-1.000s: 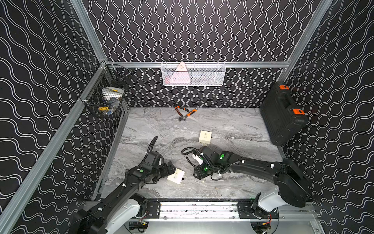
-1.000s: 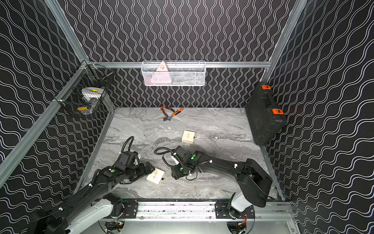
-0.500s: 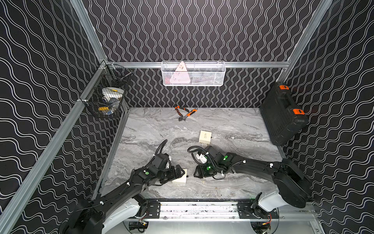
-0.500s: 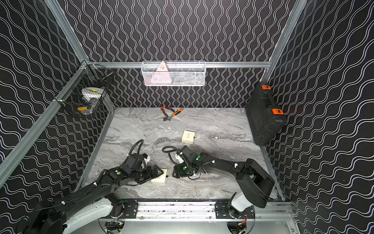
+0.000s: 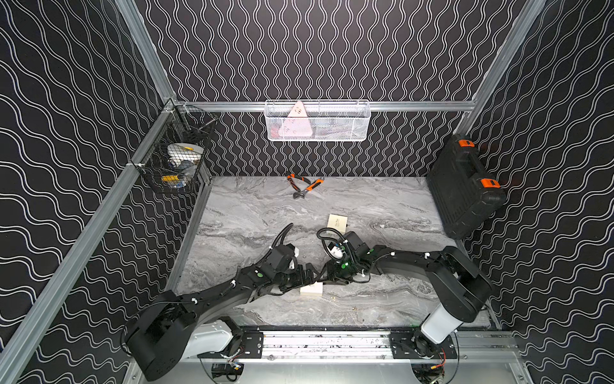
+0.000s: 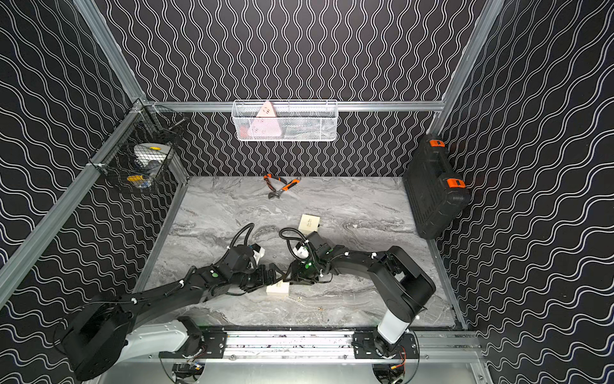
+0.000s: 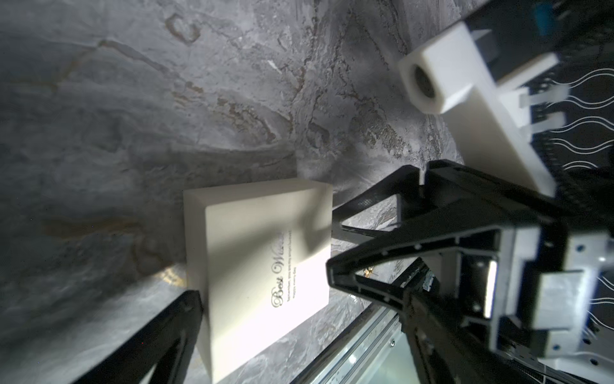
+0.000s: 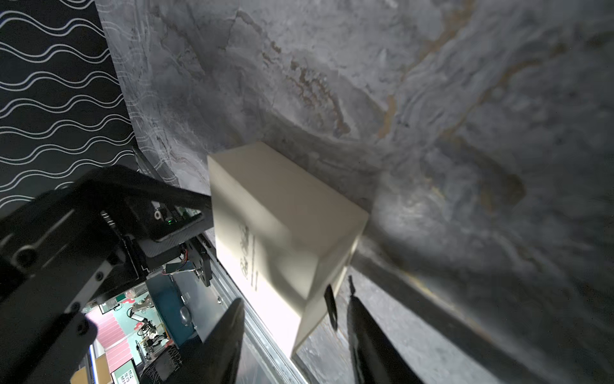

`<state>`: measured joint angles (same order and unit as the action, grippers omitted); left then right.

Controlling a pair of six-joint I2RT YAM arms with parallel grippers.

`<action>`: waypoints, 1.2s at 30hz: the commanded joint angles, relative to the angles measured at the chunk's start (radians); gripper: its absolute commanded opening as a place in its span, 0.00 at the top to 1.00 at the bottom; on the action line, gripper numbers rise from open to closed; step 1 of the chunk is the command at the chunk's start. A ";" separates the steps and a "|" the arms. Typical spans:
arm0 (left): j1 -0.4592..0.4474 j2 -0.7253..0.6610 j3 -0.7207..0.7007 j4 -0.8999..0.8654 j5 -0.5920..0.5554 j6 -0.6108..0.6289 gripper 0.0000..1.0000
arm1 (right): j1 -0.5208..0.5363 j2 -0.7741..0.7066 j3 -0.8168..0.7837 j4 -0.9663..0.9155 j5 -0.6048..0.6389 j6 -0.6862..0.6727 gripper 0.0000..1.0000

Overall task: Place the earrings into the drawer-style jewelry box
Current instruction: Move the jewelry box to the center of the board.

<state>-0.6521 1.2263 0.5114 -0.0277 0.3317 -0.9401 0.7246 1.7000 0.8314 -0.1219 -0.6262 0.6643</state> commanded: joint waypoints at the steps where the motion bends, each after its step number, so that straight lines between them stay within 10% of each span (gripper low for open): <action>1: -0.003 0.024 0.015 0.073 -0.008 -0.006 0.01 | -0.015 0.022 0.022 0.020 -0.017 -0.014 0.50; 19: 0.067 0.231 0.166 0.061 -0.002 0.154 0.01 | -0.169 0.063 0.147 -0.122 -0.040 -0.122 0.53; 27: 0.080 0.118 0.187 -0.280 0.019 0.352 0.01 | -0.182 -0.202 -0.078 -0.131 -0.042 -0.061 0.61; 36: 0.032 0.121 0.101 -0.235 0.065 0.365 0.02 | -0.130 -0.192 -0.201 0.099 -0.093 0.039 0.70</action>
<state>-0.6186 1.3426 0.6136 -0.2733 0.3748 -0.6052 0.5884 1.4891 0.6422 -0.1291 -0.6960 0.6590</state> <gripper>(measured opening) 0.980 0.307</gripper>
